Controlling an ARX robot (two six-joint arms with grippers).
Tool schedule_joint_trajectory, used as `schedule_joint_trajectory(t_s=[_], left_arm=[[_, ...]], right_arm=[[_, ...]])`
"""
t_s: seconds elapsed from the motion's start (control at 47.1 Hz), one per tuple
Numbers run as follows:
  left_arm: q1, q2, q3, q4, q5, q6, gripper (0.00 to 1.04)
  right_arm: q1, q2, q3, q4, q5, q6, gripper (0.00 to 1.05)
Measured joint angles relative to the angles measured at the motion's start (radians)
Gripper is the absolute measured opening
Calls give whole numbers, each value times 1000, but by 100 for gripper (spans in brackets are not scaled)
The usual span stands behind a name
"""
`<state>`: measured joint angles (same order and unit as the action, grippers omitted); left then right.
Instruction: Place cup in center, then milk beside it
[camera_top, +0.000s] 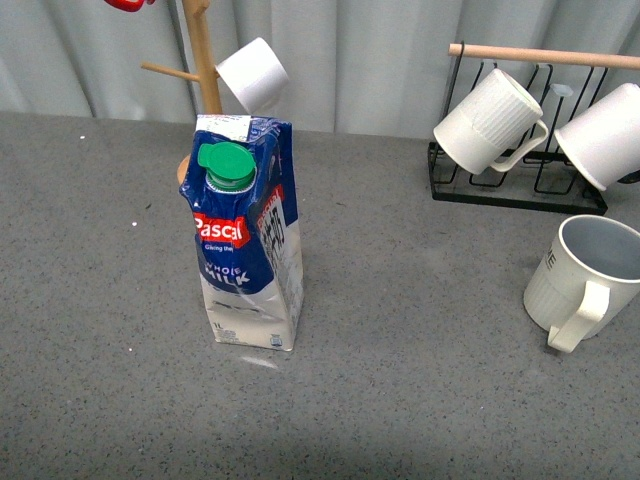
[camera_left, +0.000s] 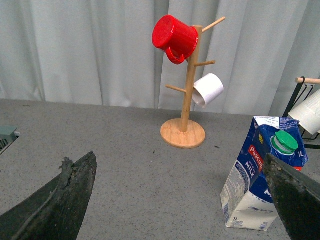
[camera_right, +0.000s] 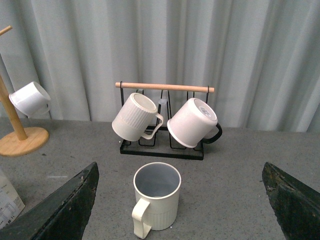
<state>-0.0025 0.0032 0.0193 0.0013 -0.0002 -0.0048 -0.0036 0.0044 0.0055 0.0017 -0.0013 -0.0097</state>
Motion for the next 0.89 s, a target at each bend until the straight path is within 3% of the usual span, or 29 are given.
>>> schedule_joint_trajectory(t_s=[0.891], left_arm=[[0, 0, 0, 0, 0, 0, 98]], right_arm=[[0, 0, 0, 0, 0, 0, 96]])
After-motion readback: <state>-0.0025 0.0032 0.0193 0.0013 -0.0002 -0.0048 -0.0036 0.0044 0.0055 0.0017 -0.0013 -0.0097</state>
